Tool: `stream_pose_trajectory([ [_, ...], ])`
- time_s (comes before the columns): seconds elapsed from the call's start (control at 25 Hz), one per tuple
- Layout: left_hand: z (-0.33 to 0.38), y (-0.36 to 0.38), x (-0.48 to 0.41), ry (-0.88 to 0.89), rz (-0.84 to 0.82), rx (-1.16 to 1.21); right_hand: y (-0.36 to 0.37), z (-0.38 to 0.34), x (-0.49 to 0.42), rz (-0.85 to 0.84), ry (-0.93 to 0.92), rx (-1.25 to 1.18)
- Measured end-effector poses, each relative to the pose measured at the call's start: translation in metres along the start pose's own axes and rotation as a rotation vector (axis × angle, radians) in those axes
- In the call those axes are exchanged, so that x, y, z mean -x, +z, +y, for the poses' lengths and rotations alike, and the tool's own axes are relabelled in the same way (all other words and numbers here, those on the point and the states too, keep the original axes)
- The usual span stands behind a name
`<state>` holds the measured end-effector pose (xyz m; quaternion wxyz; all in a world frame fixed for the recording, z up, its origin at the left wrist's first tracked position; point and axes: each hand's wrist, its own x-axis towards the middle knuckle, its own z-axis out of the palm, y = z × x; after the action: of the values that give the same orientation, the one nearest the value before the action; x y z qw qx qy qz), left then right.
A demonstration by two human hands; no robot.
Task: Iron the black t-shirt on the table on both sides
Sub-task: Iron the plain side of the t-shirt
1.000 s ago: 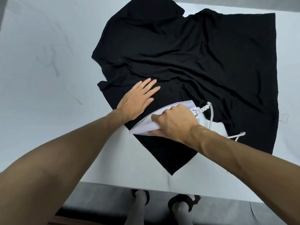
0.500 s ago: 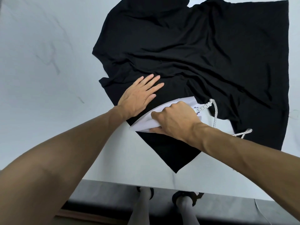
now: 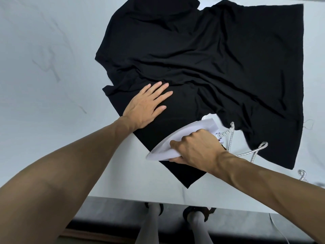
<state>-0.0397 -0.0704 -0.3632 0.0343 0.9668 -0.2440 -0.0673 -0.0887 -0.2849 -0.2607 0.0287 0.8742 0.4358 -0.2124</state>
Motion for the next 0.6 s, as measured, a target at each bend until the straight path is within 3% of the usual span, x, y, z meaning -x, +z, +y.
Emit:
stream_pose_trajectory([
  [0.2, 0.000, -0.003, 0.001, -0.016, -0.015, -0.017, 0.006, -0.001, 0.014, -0.041, 0.000, 0.021],
  [0.4, 0.044, -0.005, 0.002, -0.021, 0.093, 0.067, 0.005, -0.001, 0.015, 0.010, -0.014, 0.014],
  [0.6, 0.048, 0.011, 0.010, -0.009, -0.044, -0.040, 0.010, 0.004, 0.026, -0.020, -0.035, 0.014],
])
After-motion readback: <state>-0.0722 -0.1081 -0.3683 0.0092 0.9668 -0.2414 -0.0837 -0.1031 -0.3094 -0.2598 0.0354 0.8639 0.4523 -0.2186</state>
